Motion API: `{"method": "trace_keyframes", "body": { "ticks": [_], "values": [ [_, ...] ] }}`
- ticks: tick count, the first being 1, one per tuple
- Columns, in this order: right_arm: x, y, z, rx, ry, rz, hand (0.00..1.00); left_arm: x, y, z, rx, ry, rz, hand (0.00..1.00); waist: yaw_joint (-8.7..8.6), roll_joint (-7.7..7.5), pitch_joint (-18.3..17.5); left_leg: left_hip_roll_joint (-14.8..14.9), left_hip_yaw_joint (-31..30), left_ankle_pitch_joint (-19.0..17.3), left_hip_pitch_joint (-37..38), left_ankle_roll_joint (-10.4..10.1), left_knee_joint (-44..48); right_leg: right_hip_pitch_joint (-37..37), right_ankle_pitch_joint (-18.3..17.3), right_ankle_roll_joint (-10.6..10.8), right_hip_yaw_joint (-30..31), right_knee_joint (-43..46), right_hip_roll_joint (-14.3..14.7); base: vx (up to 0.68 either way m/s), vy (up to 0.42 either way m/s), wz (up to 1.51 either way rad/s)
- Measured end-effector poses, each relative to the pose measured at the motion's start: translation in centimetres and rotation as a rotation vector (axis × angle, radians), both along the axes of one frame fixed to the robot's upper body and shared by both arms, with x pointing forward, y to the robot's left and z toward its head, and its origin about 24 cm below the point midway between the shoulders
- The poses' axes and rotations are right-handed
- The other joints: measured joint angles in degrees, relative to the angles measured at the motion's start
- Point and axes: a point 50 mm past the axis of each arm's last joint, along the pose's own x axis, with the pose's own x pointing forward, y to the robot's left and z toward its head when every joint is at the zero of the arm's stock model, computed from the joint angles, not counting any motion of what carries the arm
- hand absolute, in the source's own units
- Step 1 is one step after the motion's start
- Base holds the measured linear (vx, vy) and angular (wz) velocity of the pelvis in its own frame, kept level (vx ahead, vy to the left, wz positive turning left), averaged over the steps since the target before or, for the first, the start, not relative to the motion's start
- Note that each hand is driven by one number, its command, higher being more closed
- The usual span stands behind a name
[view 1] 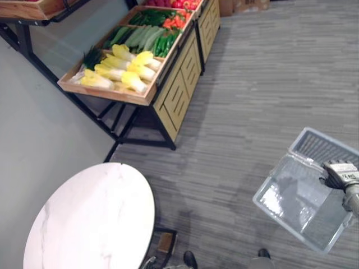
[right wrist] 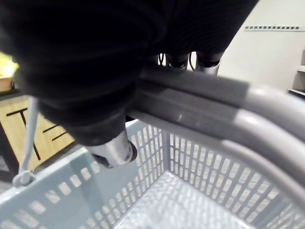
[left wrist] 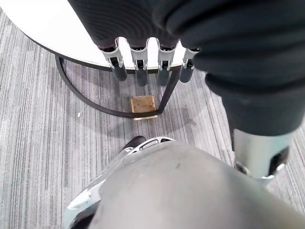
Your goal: Pick vegetable in the basket
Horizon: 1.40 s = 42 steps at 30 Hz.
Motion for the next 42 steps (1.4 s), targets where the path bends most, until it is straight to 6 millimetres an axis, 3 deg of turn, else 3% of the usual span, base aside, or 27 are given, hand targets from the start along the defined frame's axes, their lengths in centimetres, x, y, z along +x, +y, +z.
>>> {"method": "trace_keyframes", "body": {
  "ticks": [3,8,16,20,27,42],
  "values": [
    [-0.4,0.1,-1.8,-0.021,0.115,0.016,1.00,0.2,0.0,0.0,0.004,0.005,-0.056,0.00,0.21,-0.31,0.4,-0.2,0.1,-0.7,1.0,-0.2,-2.4,0.2,1.8,0.4,0.2,-2.0,0.2,-0.01,0.069,-0.10],
    [-1.9,0.1,-5.1,-0.080,0.312,0.037,1.00,0.1,0.7,0.1,0.030,0.022,-0.123,0.00,1.08,-2.69,1.9,-2.1,2.6,-0.5,5.1,0.4,-6.3,1.2,3.2,0.9,2.8,-4.8,-0.9,-0.05,0.061,-0.28],
    [-3.2,-1.4,-6.3,-0.159,0.408,-0.017,1.00,0.1,0.9,0.1,0.044,0.026,-0.163,0.00,0.63,-3.28,2.2,-1.9,3.2,0.8,7.4,0.7,-8.7,2.8,4.4,1.1,2.9,-6.1,-0.3,0.02,-0.003,-0.06],
    [-3.5,-1.3,-6.6,-0.185,0.433,0.003,1.00,0.5,1.2,0.3,0.064,0.023,-0.206,0.00,1.32,-4.56,2.0,-1.8,3.2,0.7,8.0,0.5,-8.8,3.3,4.4,1.1,2.8,-6.3,-0.1,0.02,-0.009,-0.02],
    [-4.7,0.8,-8.9,-0.175,0.510,0.104,1.00,0.4,2.1,0.4,0.091,0.037,-0.232,0.00,1.95,-6.89,0.7,-1.8,2.8,0.7,8.4,0.5,-8.8,4.2,4.4,1.1,2.5,-6.9,-0.1,0.00,-0.005,0.02],
    [-4.2,4.7,-9.3,-0.102,0.490,0.276,1.00,0.2,2.0,0.3,0.096,0.051,-0.265,0.00,3.46,-7.46,-1.7,-1.8,1.7,0.7,8.9,0.5,-8.9,6.0,4.5,1.2,1.3,-8.0,-0.2,0.01,-0.005,0.04]
  ]
}}
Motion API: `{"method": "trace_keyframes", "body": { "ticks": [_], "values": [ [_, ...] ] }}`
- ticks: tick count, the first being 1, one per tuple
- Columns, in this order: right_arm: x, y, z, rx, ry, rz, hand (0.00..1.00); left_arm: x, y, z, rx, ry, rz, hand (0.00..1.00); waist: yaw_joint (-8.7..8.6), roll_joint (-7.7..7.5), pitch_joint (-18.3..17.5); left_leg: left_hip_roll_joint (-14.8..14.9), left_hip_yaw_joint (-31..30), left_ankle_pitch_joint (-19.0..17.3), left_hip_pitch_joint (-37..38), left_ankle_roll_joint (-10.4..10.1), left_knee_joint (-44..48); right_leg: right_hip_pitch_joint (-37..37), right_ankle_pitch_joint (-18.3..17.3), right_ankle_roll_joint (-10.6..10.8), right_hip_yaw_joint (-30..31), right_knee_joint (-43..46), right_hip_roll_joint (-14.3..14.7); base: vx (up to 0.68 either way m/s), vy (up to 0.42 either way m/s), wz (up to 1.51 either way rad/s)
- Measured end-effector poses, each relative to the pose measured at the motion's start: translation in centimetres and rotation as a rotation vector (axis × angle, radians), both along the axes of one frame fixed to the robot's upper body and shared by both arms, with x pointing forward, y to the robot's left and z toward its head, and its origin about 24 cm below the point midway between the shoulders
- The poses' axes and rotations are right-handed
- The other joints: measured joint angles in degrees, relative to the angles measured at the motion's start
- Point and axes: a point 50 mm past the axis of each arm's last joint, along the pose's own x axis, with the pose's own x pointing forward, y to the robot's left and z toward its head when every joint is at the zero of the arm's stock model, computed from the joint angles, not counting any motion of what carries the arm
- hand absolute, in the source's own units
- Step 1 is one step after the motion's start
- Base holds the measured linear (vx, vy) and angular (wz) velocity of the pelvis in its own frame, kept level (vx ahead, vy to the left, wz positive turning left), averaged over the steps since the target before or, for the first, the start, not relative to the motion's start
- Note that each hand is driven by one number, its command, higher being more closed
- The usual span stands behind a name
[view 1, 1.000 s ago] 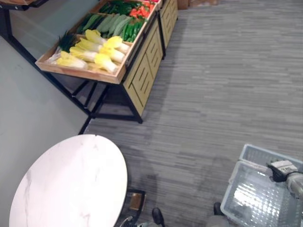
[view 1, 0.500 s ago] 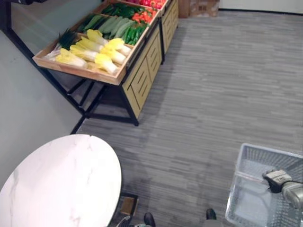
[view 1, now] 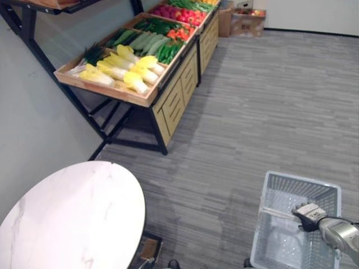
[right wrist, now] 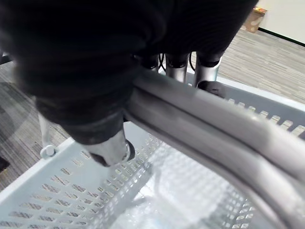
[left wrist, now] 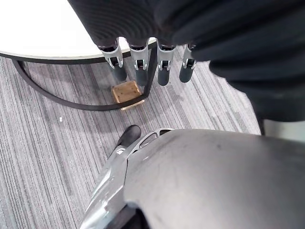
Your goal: Pick vegetable in the basket
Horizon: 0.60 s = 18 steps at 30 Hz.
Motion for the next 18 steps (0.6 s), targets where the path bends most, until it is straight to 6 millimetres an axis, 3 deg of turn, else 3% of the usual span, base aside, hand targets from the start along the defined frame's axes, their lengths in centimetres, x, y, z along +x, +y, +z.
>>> {"method": "trace_keyframes", "body": {
  "ticks": [8,18],
  "values": [
    [0.3,0.1,0.3,0.014,-0.019,-0.001,1.00,-0.1,0.0,0.0,0.002,0.004,-0.004,0.00,0.15,-0.02,-0.6,0.0,-0.4,0.0,-0.1,0.0,0.0,0.6,0.5,-0.1,-0.5,-0.9,0.0,0.00,-0.003,0.01],
    [1.4,-0.7,2.4,-0.011,-0.114,0.012,1.00,-0.2,0.0,0.0,0.011,0.007,-0.031,0.00,-0.11,0.15,-1.0,-0.1,-0.8,0.0,-0.2,0.0,-0.2,0.6,0.5,-0.1,-0.6,-0.9,0.0,0.00,0.000,0.00]
  ]
}}
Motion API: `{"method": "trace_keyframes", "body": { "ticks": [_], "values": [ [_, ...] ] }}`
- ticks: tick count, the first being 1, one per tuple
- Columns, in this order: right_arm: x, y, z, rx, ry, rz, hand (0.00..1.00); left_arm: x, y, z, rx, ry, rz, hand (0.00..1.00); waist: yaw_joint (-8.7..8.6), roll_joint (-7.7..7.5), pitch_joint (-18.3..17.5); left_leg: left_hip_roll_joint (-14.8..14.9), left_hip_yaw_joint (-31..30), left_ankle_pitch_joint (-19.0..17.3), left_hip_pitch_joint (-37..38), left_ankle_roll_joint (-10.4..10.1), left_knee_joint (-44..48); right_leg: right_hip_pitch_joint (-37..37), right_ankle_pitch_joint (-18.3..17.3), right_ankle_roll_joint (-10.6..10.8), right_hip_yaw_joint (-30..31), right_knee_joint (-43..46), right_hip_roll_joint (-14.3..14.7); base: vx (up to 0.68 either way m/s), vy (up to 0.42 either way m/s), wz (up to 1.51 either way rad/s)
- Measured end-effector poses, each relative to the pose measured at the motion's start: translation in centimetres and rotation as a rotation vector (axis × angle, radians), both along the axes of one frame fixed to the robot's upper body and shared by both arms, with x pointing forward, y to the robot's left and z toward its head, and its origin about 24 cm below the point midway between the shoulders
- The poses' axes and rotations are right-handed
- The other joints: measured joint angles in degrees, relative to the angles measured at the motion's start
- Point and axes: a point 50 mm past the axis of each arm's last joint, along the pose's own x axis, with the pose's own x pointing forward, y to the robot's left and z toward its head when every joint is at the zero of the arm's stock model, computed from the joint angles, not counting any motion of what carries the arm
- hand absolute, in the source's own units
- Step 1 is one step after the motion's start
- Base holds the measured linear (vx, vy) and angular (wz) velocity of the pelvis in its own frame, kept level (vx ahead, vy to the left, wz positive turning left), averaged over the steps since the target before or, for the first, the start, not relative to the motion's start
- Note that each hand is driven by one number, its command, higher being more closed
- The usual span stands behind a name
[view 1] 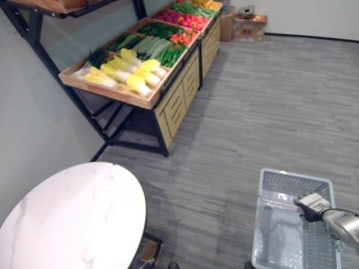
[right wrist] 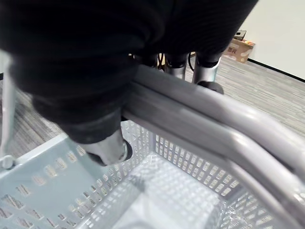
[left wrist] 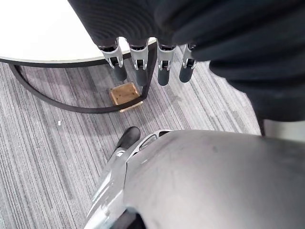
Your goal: Pick vegetable in the basket
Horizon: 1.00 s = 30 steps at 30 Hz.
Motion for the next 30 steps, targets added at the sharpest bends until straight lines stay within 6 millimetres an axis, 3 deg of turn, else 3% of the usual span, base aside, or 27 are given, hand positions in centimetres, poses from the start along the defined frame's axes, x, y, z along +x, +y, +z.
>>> {"method": "trace_keyframes", "body": {
  "ticks": [3,5,10,11,13,14,17,23,30],
  "values": [
    [0.0,0.0,0.0,-0.001,-0.002,-0.003,1.00,0.0,0.0,0.0,0.000,0.000,-0.001,0.00,-0.13,0.05,-0.2,0.0,-0.3,0.0,-0.4,0.0,0.0,-0.1,0.0,0.0,-0.2,0.0,0.0,0.02,-0.009,0.09],
    [0.3,-1.6,0.7,-0.004,-0.059,-0.099,1.00,0.1,-0.1,0.0,0.005,-0.007,0.005,0.00,-0.35,0.97,-0.6,-0.1,-2.0,0.4,-2.3,0.1,0.3,-1.0,0.0,-0.1,-1.7,0.2,0.0,0.01,-0.013,0.31],
    [1.5,-2.2,2.0,0.041,-0.186,-0.199,1.00,0.6,-0.4,0.0,0.004,-0.028,0.036,0.00,-0.66,2.67,1.1,0.2,-3.8,0.9,-4.9,0.1,1.7,-3.7,-1.0,-1.3,-3.3,4.0,0.0,-0.03,-0.013,0.16],
    [1.6,-1.8,1.7,0.070,-0.193,-0.217,1.00,0.9,-0.3,0.1,0.003,-0.041,0.049,0.00,-0.61,2.04,2.4,0.9,-4.7,-1.8,-7.1,0.2,7.3,-3.7,-2.2,-1.7,-3.9,5.7,0.0,-0.05,-0.014,0.20],
    [1.7,-1.4,1.4,0.097,-0.201,-0.231,1.00,1.1,-0.3,0.2,0.008,-0.055,0.063,0.00,-0.33,2.68,3.4,2.2,-5.8,-4.7,-9.5,0.3,14.6,-3.3,-4.4,-2.4,-4.5,7.5,0.3,-0.09,-0.042,0.13],
    [1.8,-1.2,1.1,0.115,-0.203,-0.244,1.00,1.1,-0.2,0.2,0.009,-0.057,0.079,0.00,-0.26,2.89,4.1,2.5,-7.5,-5.1,-12.0,0.5,21.3,-2.4,-5.5,-2.5,-4.7,8.2,0.2,-0.11,-0.057,0.12],
    [1.8,-1.6,1.2,0.118,-0.213,-0.274,1.00,0.5,-0.6,0.0,0.007,-0.042,0.116,0.00,0.09,3.34,4.9,1.8,-11.3,-4.5,-14.8,0.3,29.3,-1.0,-5.5,-2.5,-4.2,8.1,-0.4,-0.06,-0.028,-0.04],
    [1.8,-2.8,2.1,0.144,-0.277,-0.357,1.00,-0.3,-1.1,-0.3,-0.004,-0.032,0.208,0.00,-0.26,4.53,5.2,0.0,-12.1,-4.1,-14.5,0.3,23.7,-1.7,-4.3,-1.9,-4.2,4.9,-1.6,0.00,0.055,0.07],
    [1.2,-2.0,1.0,0.209,-0.279,-0.399,1.00,-1.5,-0.5,-0.4,0.005,-0.008,0.261,0.00,-0.21,3.32,5.1,-0.6,-11.3,-6.2,-8.7,-0.3,13.8,-0.7,-1.9,-1.7,-3.7,2.8,-1.5,0.01,0.048,-0.05]
  ]
}}
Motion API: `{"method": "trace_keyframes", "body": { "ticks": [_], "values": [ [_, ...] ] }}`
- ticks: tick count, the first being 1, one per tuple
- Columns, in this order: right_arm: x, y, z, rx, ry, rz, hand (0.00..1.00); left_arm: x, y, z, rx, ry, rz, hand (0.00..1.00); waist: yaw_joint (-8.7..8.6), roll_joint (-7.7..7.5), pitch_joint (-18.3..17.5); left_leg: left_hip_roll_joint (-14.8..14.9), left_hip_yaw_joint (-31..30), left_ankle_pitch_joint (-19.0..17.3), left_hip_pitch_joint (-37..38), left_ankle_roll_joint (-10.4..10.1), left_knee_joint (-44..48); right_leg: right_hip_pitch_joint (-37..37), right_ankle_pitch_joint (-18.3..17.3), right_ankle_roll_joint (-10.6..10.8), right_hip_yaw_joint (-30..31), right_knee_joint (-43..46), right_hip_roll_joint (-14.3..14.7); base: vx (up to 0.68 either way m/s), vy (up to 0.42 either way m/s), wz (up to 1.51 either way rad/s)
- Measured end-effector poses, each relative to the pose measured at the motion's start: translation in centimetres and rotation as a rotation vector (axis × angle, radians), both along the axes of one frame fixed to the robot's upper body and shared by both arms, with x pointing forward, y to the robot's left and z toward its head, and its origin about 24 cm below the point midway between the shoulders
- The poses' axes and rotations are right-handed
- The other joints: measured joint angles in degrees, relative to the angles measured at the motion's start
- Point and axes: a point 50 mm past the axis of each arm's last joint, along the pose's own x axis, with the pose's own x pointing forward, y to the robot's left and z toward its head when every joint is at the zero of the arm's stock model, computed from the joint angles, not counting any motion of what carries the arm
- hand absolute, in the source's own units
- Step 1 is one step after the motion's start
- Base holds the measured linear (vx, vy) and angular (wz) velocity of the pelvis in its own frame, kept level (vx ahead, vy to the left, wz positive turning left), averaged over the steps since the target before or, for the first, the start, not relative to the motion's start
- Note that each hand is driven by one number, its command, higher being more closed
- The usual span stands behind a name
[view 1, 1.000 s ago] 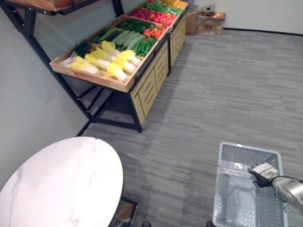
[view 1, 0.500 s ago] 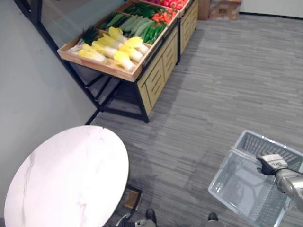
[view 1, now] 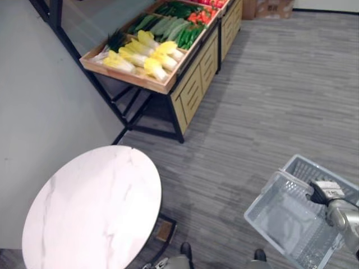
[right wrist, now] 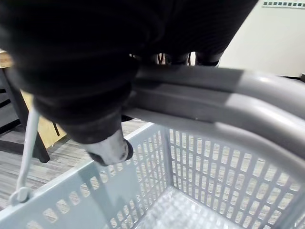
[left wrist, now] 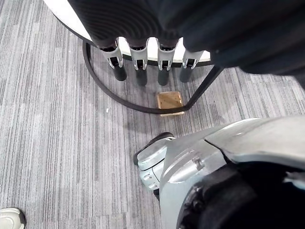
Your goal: Pick vegetable in the basket
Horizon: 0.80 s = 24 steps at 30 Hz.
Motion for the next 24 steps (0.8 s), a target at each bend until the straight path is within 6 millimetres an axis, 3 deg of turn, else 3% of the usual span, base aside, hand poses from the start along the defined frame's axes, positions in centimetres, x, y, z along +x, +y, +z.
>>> {"method": "trace_keyframes", "body": {
  "ticks": [7,15,24],
  "values": [
    [-1.9,-0.2,-1.3,0.023,0.040,-0.039,1.00,-0.7,0.1,-0.1,-0.005,0.018,-0.002,0.00,-0.17,-0.22,-1.8,0.8,0.1,0.5,1.2,-0.5,-2.9,0.1,0.9,1.4,-0.1,-0.9,1.1,0.09,-0.029,-0.04],
    [-2.6,0.5,-2.4,0.070,0.050,-0.061,1.00,-0.6,0.5,0.0,0.003,0.015,-0.008,0.00,-0.04,-1.07,-2.7,0.9,-0.2,1.3,3.2,-0.8,-5.6,1.4,0.9,1.5,-1.5,-0.9,1.3,0.06,-0.013,0.02],
    [-3.0,1.9,-3.8,0.130,0.070,-0.073,1.00,-0.8,1.1,0.1,0.020,0.025,-0.007,0.00,0.02,-2.49,-4.0,0.9,-0.2,4.6,5.2,-0.8,-10.3,1.1,0.9,1.3,-1.6,-1.1,1.5,-0.04,-0.005,0.00]
  ]
}}
